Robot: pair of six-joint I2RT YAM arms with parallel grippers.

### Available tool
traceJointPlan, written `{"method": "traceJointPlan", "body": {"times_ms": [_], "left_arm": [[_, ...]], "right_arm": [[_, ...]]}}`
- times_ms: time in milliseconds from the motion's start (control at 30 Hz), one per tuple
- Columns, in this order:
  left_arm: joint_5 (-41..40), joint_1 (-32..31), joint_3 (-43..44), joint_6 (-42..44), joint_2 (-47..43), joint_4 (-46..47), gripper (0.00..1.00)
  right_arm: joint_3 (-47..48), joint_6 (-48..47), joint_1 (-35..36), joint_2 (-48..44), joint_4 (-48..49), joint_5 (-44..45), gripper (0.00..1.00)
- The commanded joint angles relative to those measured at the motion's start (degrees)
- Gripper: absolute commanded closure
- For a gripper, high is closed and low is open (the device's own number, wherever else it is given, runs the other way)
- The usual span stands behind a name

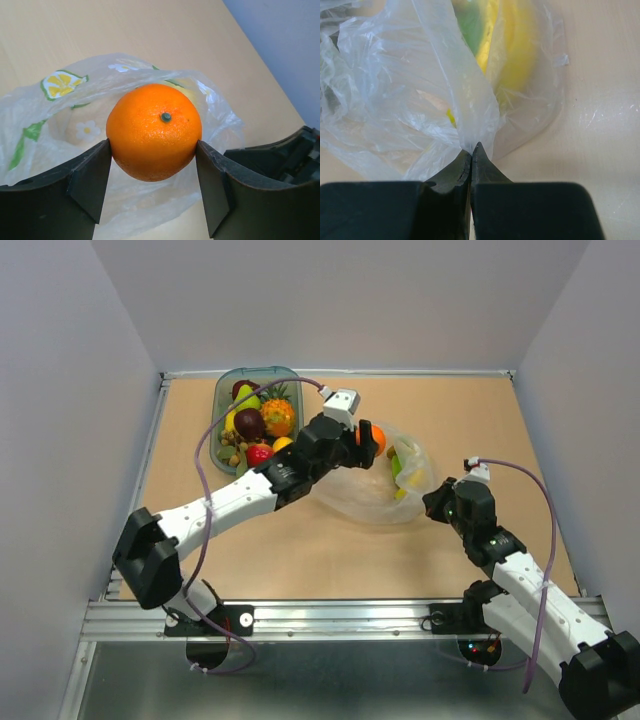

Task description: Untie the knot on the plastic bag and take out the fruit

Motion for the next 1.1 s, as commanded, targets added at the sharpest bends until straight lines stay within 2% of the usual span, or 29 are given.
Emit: {"method": "traceJointPlan", "body": {"times_ms": [0,100,300,367,667,800,933,1000,1033,1067], "left_arm": [[-4.49,3.53,3.19,1.95,-7.2,-4.68,0.87],[-5.02,10.47,5.82,0.72,-6.94,-6.79,0.87],[-10.64,21.71,13.18,2.64,1.48,-9.24,0.82],[-11.0,23.93,16.27,3.79,6.32,-9.42,0.77],[-13.98,32.45,36.47,7.74,26.18,-11.97,0.76],[-15.48,34.3,40.8,9.33,31.55,-12.15,0.75],[-14.69,34.83,45.63,10.47,36.38,-14.95,0.64],[-14.25,34.92,46.43,10.47,37.53,-15.84,0.52],[-13.9,34.83,46.0,10.39,37.36,-15.75,0.41],[-13.73,34.92,45.03,10.3,37.19,-15.49,0.34]], "right_arm": [[-0.05,-1.29,0.45,0.39,2.27,0.42,1.0],[0.3,-1.2,0.45,1.27,2.26,-0.55,1.0],[1.0,-1.2,0.45,2.85,2.18,-0.47,1.0],[1.18,-1.29,0.36,3.2,2.18,-0.03,1.0],[3.02,-2.08,0.45,6.54,1.91,-0.2,0.99],[4.17,-2.61,0.45,7.95,1.65,-1.08,0.99],[5.05,-3.05,0.45,8.91,1.3,-0.64,1.0],[5.83,-3.22,0.36,9.0,0.77,-0.47,1.0],[6.01,-3.31,0.45,9.0,0.51,-0.12,1.0],[6.1,-3.31,0.45,9.0,0.42,0.06,0.99]]}}
